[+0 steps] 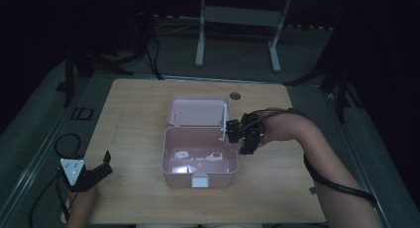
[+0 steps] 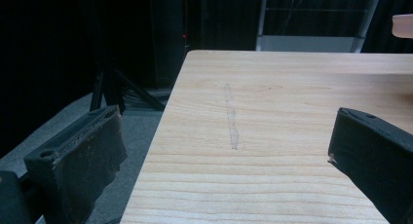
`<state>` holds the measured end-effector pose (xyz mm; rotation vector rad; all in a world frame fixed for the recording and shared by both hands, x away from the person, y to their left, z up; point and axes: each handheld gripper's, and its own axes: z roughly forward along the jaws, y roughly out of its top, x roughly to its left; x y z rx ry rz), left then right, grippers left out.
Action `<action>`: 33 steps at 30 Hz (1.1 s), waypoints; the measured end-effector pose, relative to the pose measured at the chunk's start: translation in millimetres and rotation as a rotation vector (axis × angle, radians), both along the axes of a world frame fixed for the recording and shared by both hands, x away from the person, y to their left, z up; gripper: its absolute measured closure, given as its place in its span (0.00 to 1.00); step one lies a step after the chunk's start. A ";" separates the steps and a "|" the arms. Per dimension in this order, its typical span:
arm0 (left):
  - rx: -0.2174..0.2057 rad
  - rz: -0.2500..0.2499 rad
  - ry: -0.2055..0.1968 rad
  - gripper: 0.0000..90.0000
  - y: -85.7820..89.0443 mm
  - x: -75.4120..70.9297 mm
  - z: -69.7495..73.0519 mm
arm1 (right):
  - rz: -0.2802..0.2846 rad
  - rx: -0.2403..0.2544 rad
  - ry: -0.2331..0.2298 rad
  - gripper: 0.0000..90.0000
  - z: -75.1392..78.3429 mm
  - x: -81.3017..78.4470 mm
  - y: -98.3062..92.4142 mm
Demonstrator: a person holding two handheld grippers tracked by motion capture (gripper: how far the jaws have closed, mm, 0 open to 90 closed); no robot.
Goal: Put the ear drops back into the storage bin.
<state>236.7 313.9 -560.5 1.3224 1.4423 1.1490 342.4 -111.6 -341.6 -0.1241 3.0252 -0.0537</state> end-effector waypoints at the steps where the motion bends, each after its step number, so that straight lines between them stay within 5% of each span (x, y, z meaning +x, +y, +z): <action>1: 0.000 0.000 -0.001 0.00 0.1 0.0 0.0 | 0.001 -0.002 0.001 0.66 -0.4 0.1 3.0; 18: -0.002 -0.004 0.001 0.00 0.5 0.2 0.1 | 0.060 -0.009 0.045 0.66 -38.6 2.9 37.5; 33: 0.004 -0.010 0.004 0.00 -0.1 0.4 -0.1 | 0.028 -0.028 0.066 0.66 -88.9 19.4 49.5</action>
